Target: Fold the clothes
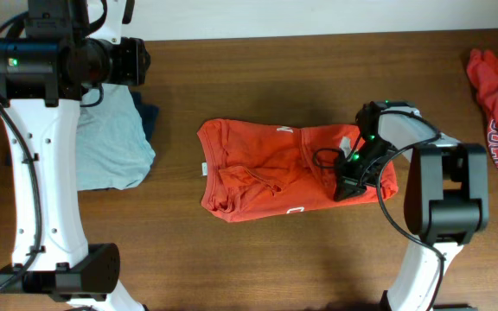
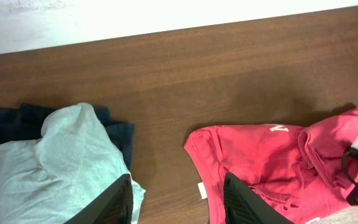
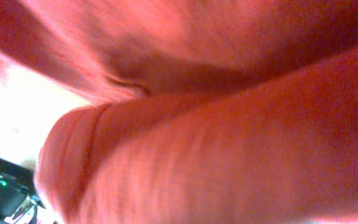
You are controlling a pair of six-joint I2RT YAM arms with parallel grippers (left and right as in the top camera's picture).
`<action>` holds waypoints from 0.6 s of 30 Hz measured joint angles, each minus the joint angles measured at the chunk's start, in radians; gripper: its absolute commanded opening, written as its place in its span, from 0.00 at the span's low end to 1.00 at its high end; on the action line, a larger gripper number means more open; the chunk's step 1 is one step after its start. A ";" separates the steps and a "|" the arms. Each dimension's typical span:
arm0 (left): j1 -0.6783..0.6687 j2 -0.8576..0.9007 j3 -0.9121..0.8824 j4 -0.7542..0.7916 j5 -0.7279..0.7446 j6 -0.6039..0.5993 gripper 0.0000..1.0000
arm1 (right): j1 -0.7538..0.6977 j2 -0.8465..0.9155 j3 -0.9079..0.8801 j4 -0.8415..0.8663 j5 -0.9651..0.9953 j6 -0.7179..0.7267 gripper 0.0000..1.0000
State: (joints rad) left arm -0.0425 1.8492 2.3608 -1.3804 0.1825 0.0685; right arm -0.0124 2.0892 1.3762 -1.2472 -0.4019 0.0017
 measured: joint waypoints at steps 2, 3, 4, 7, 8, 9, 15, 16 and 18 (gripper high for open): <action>0.000 0.000 0.000 0.000 0.000 0.000 0.47 | -0.005 -0.040 0.005 0.005 -0.007 -0.005 0.50; 0.000 0.000 0.000 0.000 0.000 0.000 0.47 | -0.008 -0.066 0.014 0.003 -0.008 -0.006 0.64; 0.000 0.000 0.000 0.000 0.000 0.000 0.47 | -0.013 -0.106 0.034 0.004 -0.011 -0.007 0.63; 0.000 0.000 0.000 0.000 0.000 0.000 0.47 | -0.017 -0.146 0.060 0.003 -0.016 0.011 0.56; 0.000 0.000 0.000 0.000 0.000 0.000 0.47 | -0.017 -0.157 0.063 0.004 -0.019 0.029 0.56; 0.000 0.000 0.000 0.000 0.000 0.000 0.47 | -0.017 -0.163 0.062 0.007 -0.021 0.057 0.57; 0.000 0.000 0.000 0.000 0.000 0.000 0.47 | -0.005 -0.163 0.035 0.110 -0.021 0.241 0.45; 0.000 0.000 0.000 0.000 0.000 0.000 0.47 | 0.000 -0.163 0.032 0.116 -0.013 0.275 0.44; 0.000 0.000 0.000 0.000 0.000 0.000 0.47 | 0.013 -0.163 0.027 0.123 0.020 0.340 0.43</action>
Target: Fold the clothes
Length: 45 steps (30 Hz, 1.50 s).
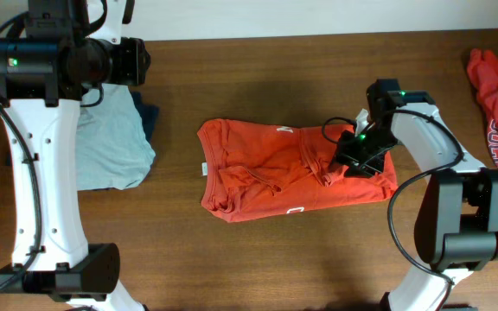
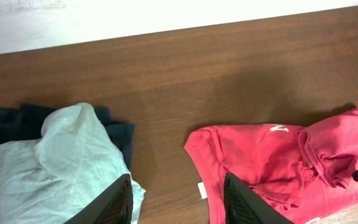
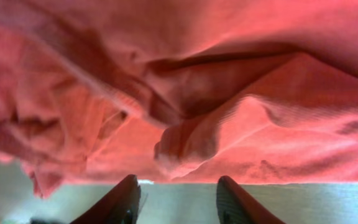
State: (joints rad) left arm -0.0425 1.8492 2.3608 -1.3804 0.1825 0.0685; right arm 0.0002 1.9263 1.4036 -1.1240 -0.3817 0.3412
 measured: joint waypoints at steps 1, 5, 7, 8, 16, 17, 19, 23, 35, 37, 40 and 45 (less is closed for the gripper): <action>0.000 0.000 0.000 0.000 0.000 0.000 0.47 | 0.008 0.000 0.000 0.008 0.019 0.030 0.43; 0.000 0.000 0.000 0.000 0.000 0.000 0.47 | 0.026 0.000 0.000 0.011 0.046 0.095 0.47; 0.000 0.000 0.000 0.000 0.000 0.000 0.47 | 0.038 0.000 0.000 0.011 0.056 0.110 0.52; 0.000 0.000 0.000 0.000 0.000 0.000 0.47 | 0.043 0.000 0.000 0.011 0.067 0.122 0.55; 0.000 0.000 0.000 0.000 0.000 0.000 0.47 | 0.056 0.000 -0.002 0.031 0.140 0.196 0.51; 0.000 0.000 0.000 0.000 0.000 0.000 0.47 | 0.056 0.000 -0.002 0.034 0.143 0.202 0.49; 0.000 0.000 0.000 0.000 0.000 0.000 0.47 | 0.056 0.000 -0.002 0.039 0.150 0.212 0.48; 0.000 0.000 0.000 -0.001 0.000 0.000 0.47 | 0.056 0.000 -0.002 0.056 0.157 0.225 0.49; 0.000 0.000 0.000 -0.023 0.000 0.000 0.47 | 0.057 0.008 -0.114 0.171 0.130 0.277 0.04; 0.000 0.000 0.000 -0.023 0.000 0.000 0.47 | 0.058 0.008 -0.115 0.195 0.090 0.263 0.04; 0.000 0.000 0.000 -0.023 0.000 0.000 0.47 | 0.070 0.008 -0.115 0.200 0.002 0.254 0.04; 0.000 0.000 0.000 -0.023 0.000 0.000 0.47 | 0.136 0.008 -0.115 0.198 -0.122 0.254 0.04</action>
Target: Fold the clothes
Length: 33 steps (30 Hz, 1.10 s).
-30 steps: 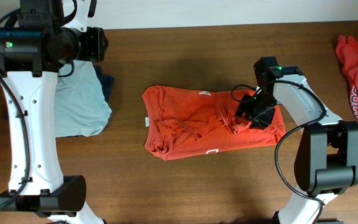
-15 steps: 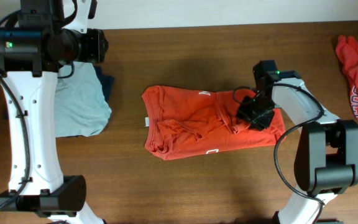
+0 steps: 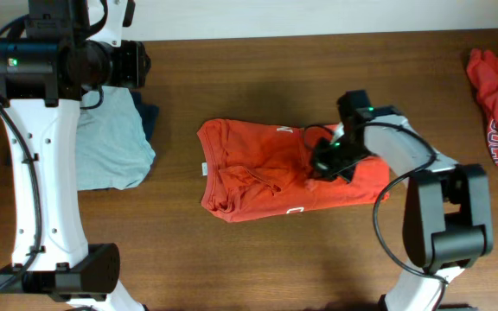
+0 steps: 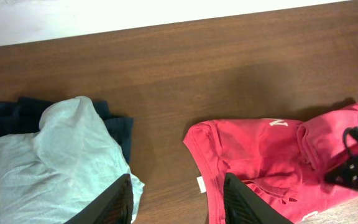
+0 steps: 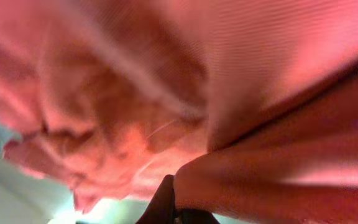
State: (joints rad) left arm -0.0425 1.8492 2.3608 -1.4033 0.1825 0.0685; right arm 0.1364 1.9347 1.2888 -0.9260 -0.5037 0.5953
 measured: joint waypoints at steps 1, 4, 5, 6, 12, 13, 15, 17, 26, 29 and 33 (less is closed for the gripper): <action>0.000 0.000 0.000 0.000 0.000 0.000 0.47 | 0.015 0.000 0.000 0.000 -0.011 0.003 0.05; 0.000 0.000 0.000 0.000 0.000 0.000 0.47 | 0.076 0.000 0.000 0.002 -0.039 0.019 0.08; 0.000 0.000 0.000 0.000 0.000 0.000 0.47 | 0.090 0.000 0.000 0.003 -0.041 0.027 0.20; 0.000 0.000 0.000 0.000 0.000 0.000 0.47 | 0.100 0.000 0.000 0.003 -0.041 0.029 0.25; 0.000 0.000 0.000 0.000 0.000 0.000 0.48 | 0.120 0.000 -0.001 -0.018 -0.044 0.010 0.30; 0.000 0.000 0.000 0.000 0.000 0.000 0.48 | 0.117 0.000 -0.001 -0.022 -0.041 -0.001 0.30; 0.000 0.000 0.000 0.000 0.000 0.000 0.48 | 0.110 -0.002 -0.001 -0.024 -0.038 -0.034 0.32; 0.000 0.000 0.000 0.001 0.000 0.000 0.48 | 0.094 -0.016 -0.001 -0.020 -0.032 -0.085 0.32; 0.000 0.000 0.000 0.005 0.001 0.001 0.54 | -0.034 -0.188 0.000 -0.010 0.016 -0.265 0.16; 0.000 0.000 0.000 0.013 0.022 0.001 0.55 | -0.094 -0.209 0.000 -0.047 0.084 -0.267 0.20; -0.007 0.000 0.000 0.015 0.065 0.001 0.55 | -0.166 -0.192 0.000 -0.082 0.159 -0.268 0.11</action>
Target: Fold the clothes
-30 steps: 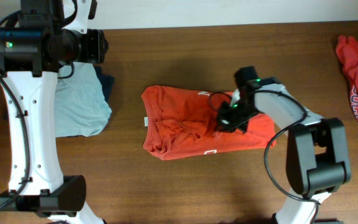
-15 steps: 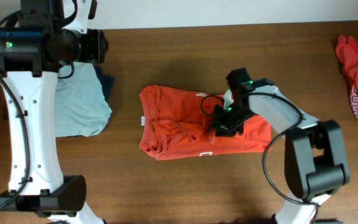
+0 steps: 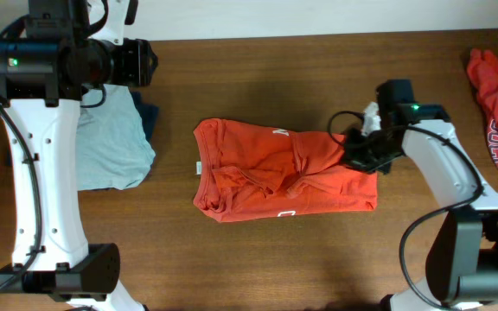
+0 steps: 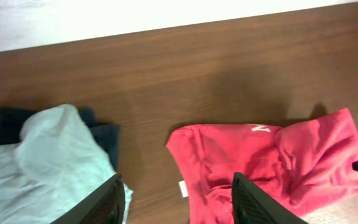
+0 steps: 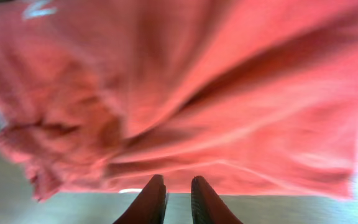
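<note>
An orange-red garment (image 3: 275, 173) lies crumpled and partly folded in the middle of the wooden table (image 3: 258, 78); the left wrist view shows it too (image 4: 260, 155). My right gripper (image 3: 361, 157) is low at the garment's upper right corner. In the right wrist view its fingers (image 5: 155, 196) stand close together with only a thin strip of tabletop between them. Their tips reach the garment's hem (image 5: 241, 124), and the right gripper (image 5: 176, 182) holds no cloth that I can see. My left gripper (image 4: 176, 186) hangs wide open, high over the table's back left.
A pale teal garment (image 3: 106, 142) lies on a dark blue one (image 3: 150, 121) at the left, under the left arm. Another red garment is bunched at the far right edge. A white wall runs behind the table's back edge (image 4: 166, 25).
My right gripper was over the garment's middle right with cloth wrapped round it; now it is further right at the corner, free of cloth. The garment sits slightly further left and its right side is narrower.
First my right gripper was buried in cloth at the garment's right end. Then it was open above that end. Later it was further left over the garment with cloth in it. Now it is back at the right corner, shut and empty. The left arm stayed high.
</note>
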You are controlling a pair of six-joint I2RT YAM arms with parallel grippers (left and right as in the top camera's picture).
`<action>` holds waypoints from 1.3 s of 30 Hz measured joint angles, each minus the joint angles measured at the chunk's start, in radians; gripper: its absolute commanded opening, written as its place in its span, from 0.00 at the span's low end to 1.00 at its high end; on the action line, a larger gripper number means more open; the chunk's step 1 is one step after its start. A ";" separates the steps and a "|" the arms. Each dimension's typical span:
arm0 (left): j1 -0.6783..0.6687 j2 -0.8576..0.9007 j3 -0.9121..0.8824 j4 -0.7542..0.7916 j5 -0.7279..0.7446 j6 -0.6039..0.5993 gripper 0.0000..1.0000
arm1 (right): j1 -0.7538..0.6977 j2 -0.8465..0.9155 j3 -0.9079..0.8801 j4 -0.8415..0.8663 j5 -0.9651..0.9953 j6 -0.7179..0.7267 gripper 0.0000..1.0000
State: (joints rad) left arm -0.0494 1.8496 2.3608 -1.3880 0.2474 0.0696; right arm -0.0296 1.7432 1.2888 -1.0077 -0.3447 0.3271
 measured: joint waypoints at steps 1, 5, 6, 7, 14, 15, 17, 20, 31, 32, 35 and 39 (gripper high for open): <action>-0.005 0.001 0.000 0.000 0.015 0.002 0.54 | -0.019 0.010 0.000 -0.006 0.013 -0.002 0.07; -0.048 0.025 0.001 0.000 0.098 0.038 0.54 | -0.087 0.061 -0.021 -0.037 0.038 0.010 0.06; -0.063 0.039 0.002 0.001 0.118 0.048 0.54 | -0.100 0.071 -0.035 -0.044 0.042 0.012 0.17; -0.087 0.064 0.003 0.001 0.145 0.064 0.54 | -0.113 0.081 -0.054 -0.047 0.045 0.018 0.23; -0.195 0.257 0.003 0.021 0.258 0.148 0.60 | -0.124 0.092 -0.140 0.011 0.095 0.029 0.12; -0.209 0.287 0.003 0.027 0.267 0.154 0.60 | -0.124 0.092 -0.151 0.026 0.121 0.040 0.12; -0.235 0.346 0.003 0.046 0.286 0.163 0.62 | -0.127 0.092 -0.177 0.052 0.159 0.053 0.21; -0.269 0.428 0.003 0.063 0.326 0.182 0.65 | -0.134 0.093 -0.198 0.082 0.192 0.064 0.25; -0.398 0.653 0.003 0.121 0.434 0.201 0.68 | -0.135 0.092 -0.198 0.085 0.229 0.084 0.04; -0.407 0.663 0.003 0.122 0.434 0.201 0.69 | -0.135 0.092 -0.198 0.085 0.229 0.085 0.04; -0.441 0.681 0.003 0.145 0.411 0.201 0.69 | -0.135 0.092 -0.198 0.085 0.232 0.084 0.04; -0.479 0.686 0.003 0.187 0.304 0.200 0.67 | -0.135 0.092 -0.198 0.085 0.232 0.085 0.04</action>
State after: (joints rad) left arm -0.5282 2.5355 2.3638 -1.2007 0.5510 0.2699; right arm -0.1650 1.8355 1.0908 -0.9222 -0.1123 0.4122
